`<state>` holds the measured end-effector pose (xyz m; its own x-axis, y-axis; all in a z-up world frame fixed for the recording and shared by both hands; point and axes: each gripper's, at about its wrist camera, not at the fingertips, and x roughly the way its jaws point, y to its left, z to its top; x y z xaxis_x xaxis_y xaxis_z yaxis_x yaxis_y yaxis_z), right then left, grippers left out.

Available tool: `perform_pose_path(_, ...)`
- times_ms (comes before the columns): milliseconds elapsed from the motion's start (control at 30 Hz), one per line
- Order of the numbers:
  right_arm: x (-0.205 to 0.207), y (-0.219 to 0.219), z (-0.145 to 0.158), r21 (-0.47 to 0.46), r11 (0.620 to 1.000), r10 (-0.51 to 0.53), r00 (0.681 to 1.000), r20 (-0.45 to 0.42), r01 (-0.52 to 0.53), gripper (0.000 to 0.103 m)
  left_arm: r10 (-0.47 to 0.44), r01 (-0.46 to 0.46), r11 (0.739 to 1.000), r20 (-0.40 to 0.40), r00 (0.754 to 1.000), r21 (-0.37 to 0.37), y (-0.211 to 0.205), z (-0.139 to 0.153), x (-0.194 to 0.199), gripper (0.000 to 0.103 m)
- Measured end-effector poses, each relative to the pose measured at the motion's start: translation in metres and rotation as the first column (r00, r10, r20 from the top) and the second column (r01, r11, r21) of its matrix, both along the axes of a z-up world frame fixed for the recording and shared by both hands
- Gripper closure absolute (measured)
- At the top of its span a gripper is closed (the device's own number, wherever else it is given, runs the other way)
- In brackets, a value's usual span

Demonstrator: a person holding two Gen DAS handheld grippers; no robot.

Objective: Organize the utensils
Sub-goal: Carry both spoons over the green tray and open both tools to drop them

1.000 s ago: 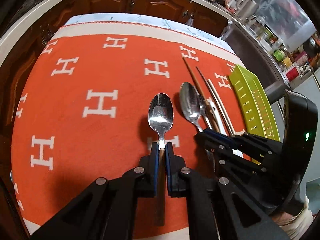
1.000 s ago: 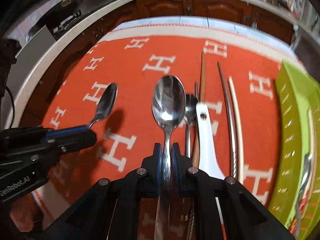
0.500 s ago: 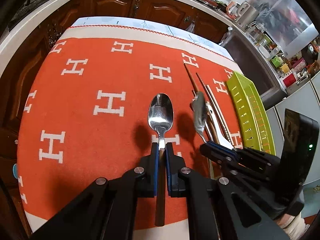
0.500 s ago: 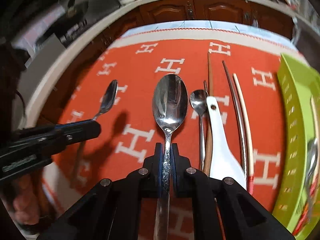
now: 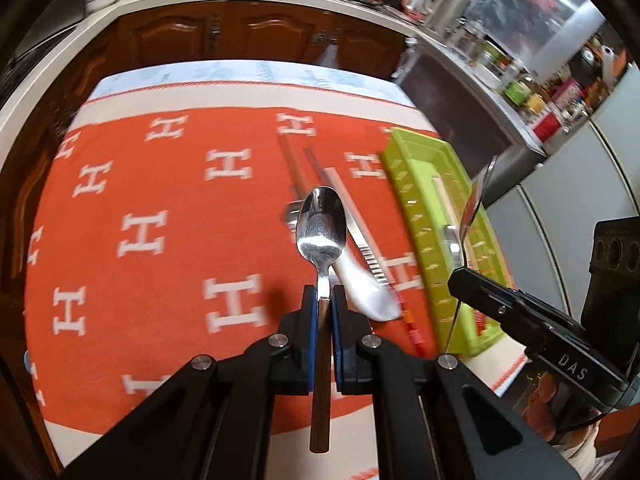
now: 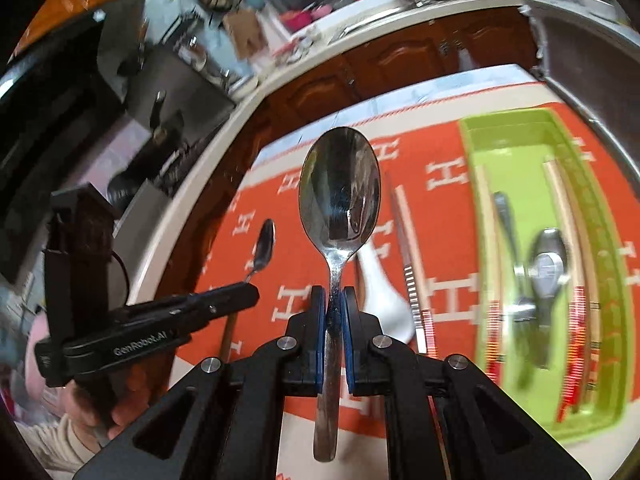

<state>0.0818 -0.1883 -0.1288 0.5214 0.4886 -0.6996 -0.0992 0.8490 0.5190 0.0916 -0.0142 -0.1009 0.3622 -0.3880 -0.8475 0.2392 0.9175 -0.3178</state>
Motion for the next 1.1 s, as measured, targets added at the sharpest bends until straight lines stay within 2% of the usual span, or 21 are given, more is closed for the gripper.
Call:
perform_pose_path(167, -0.016, -0.059, 0.028, -0.001, 0.995, -0.099, 0.995, 0.022, 0.099, 0.096, -0.076, 0.076, 0.997, 0.007, 0.997, -0.022, -0.053, 0.02, 0.008, 0.099)
perform_pose_path(333, -0.018, -0.122, 0.042, -0.073, 0.975, -0.208, 0.978, 0.009, 0.209, 0.096, -0.131, 0.131, 0.991, -0.003, 0.991, -0.038, -0.111, 0.024, 0.026, 0.099)
perform_pose_path(433, -0.01, -0.147, 0.038, -0.124, 0.961, -0.252, 0.968, -0.019, 0.247, 0.096, -0.151, 0.149, 0.987, -0.042, 0.988, -0.059, -0.141, 0.016, 0.039, 0.099)
perform_pose_path(500, 0.0, -0.156, 0.03, -0.193, 0.947, -0.268, 0.962, -0.042, 0.256, 0.096, -0.162, 0.159, 0.986, -0.062, 0.985, -0.06, -0.157, 0.007, 0.045, 0.099)
perform_pose_path(667, 0.03, -0.154, 0.003, -0.28, 0.938, -0.242, 0.965, -0.101, 0.205, 0.096, -0.155, 0.15, 0.987, -0.092, 0.984, -0.056, -0.176, -0.016, 0.058, 0.098)
perform_pose_path(733, 0.04, -0.153, -0.008, -0.284, 0.94, -0.234, 0.963, -0.134, 0.189, 0.095, -0.139, 0.135, 0.989, -0.092, 0.986, -0.054, -0.176, -0.021, 0.063, 0.088)
perform_pose_path(800, 0.049, -0.155, -0.018, -0.295, 0.937, -0.244, 0.956, -0.162, 0.19, 0.095, -0.129, 0.124, 0.991, -0.093, 0.987, -0.055, -0.175, -0.022, 0.065, 0.082)
perform_pose_path(900, 0.056, -0.157, -0.027, -0.287, 0.938, -0.249, 0.955, -0.159, 0.196, 0.094, -0.131, 0.129, 0.991, -0.071, 0.989, -0.027, -0.171, -0.018, 0.063, 0.075)
perform_pose_path(967, 0.056, -0.156, -0.026, -0.279, 0.941, -0.241, 0.959, -0.151, 0.193, 0.094, -0.13, 0.13, 0.991, -0.047, 0.99, 0.001, -0.166, -0.012, 0.06, 0.065)
perform_pose_path(1033, 0.058, -0.15, -0.022, -0.289, 0.938, -0.236, 0.962, -0.139, 0.189, 0.094, -0.123, 0.124, 0.992, -0.019, 0.992, 0.04, -0.159, -0.005, 0.057, 0.05)
perform_pose_path(1100, 0.056, -0.143, -0.013, -0.286, 0.941, -0.223, 0.967, -0.125, 0.18, 0.094, -0.121, 0.121, 0.991, -0.004, 0.993, 0.059, -0.15, 0.001, 0.055, 0.046)
